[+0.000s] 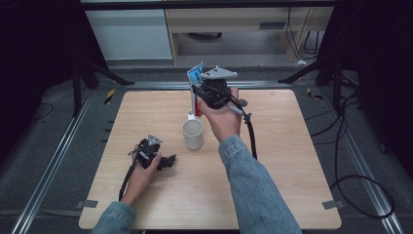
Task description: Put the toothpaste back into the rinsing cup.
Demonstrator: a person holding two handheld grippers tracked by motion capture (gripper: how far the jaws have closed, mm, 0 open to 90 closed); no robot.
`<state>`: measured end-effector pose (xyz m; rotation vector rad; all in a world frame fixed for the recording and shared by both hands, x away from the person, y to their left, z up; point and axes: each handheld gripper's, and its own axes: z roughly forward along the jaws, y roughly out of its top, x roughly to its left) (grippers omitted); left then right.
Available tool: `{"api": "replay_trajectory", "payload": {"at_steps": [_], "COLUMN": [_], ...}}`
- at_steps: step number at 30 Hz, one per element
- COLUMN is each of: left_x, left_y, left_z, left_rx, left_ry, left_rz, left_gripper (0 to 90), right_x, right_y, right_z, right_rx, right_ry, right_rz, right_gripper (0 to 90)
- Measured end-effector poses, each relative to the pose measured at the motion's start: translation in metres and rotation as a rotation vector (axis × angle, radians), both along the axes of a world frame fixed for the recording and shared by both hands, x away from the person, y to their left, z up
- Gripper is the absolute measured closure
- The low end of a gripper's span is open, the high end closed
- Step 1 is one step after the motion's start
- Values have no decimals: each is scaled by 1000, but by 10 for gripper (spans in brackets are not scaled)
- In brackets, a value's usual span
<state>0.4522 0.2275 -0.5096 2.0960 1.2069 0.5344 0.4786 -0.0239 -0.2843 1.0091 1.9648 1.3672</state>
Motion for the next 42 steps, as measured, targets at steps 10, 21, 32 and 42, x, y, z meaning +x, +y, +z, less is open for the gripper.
{"api": "replay_trajectory", "payload": {"at_steps": [10,21,32,42], "left_x": [0,0,0,1], "left_y": [0,0,0,0], "left_z": [0,0,-1,-1], "left_rx": [-1,-8,-11,-12], "left_ry": [1,-3,-3,-4], "left_rz": [-1,2,2,-1], "left_gripper": [0,0,0,0], "right_x": [2,3,2,7], "right_y": [9,10,11,14], "right_z": [-23,-45,-60,-84], "right_rx": [7,19,23,29], "right_ry": [32,63,87,118], "right_rz": [16,18,20,16], "right_gripper": [748,748,748,748]}}
